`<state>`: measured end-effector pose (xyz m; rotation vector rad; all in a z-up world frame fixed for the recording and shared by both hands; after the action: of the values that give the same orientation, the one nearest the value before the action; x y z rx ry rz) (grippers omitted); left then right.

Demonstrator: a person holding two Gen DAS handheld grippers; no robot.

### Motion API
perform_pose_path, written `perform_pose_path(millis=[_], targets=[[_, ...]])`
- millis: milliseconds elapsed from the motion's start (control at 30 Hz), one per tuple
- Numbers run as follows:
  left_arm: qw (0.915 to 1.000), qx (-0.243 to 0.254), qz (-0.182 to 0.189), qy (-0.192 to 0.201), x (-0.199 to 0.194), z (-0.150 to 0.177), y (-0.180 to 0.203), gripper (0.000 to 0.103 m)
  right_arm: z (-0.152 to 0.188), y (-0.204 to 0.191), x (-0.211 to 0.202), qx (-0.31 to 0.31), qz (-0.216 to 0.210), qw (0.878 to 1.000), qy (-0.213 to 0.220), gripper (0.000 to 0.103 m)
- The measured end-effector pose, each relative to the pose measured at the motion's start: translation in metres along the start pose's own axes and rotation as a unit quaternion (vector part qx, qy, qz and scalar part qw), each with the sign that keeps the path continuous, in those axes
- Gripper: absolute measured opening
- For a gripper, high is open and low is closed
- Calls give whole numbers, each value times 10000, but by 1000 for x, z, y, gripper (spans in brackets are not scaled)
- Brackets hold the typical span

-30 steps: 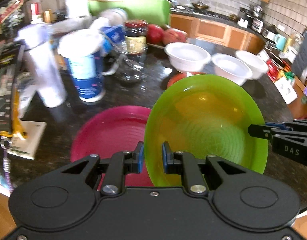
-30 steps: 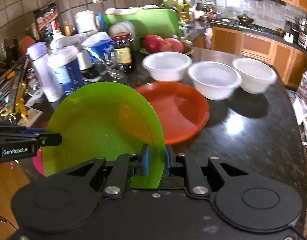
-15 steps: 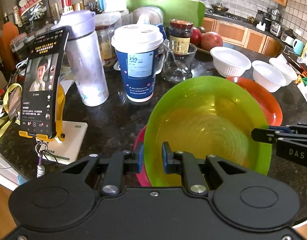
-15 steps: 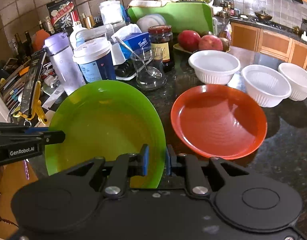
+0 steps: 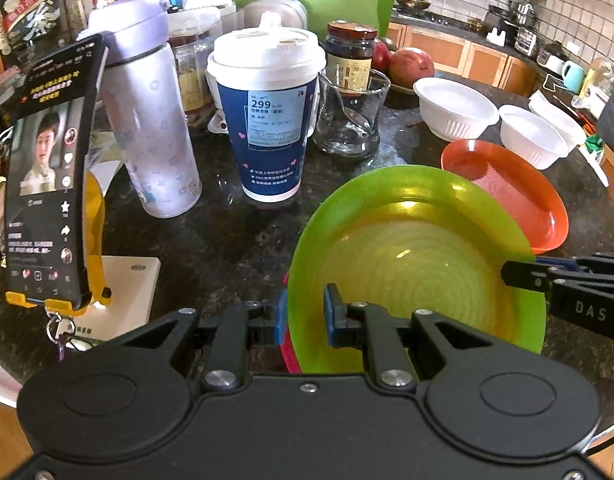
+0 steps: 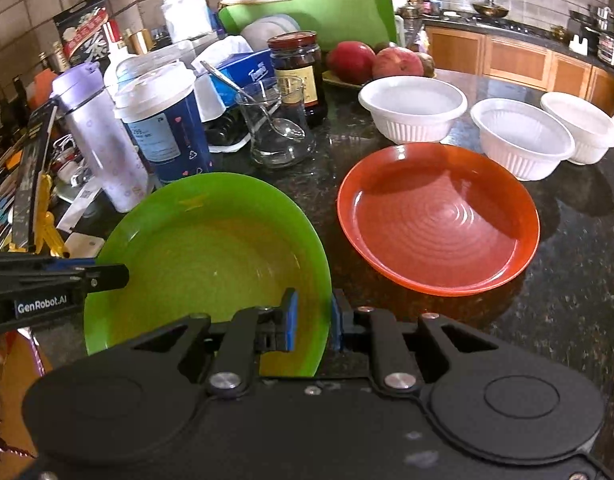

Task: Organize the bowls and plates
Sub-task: 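Carry the green plate onto the magenta plate and open the left tool, then move the left tool to the rim of the orange plate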

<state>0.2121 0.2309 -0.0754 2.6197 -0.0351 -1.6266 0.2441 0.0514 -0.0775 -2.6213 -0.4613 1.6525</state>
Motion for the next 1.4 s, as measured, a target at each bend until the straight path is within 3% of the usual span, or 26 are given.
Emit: perform_pose_path(millis=[733, 1100, 1400], targets=[[9996, 27, 238, -116, 16, 2, -11, 24, 1, -3, 14, 143, 194, 9996, -134, 19], [9985, 411, 176, 302, 0, -3, -1, 32, 3, -2, 9, 224, 178, 9996, -59, 22], [9975, 596, 268, 257, 0, -4, 17, 32, 8, 9, -4, 326, 277, 9991, 83, 23]])
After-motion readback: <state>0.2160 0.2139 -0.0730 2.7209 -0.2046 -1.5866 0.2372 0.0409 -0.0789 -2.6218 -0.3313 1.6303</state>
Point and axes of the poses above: each gripper's, at about its wrist camera, not at the fingertips, and x roughly the way its jaws point, y to its right, z to its underside, the point moved 10 cm from there along x, roughly the way its jaws point, and after that the axes turned 13 degrees about -y, right-handed, at the moved point
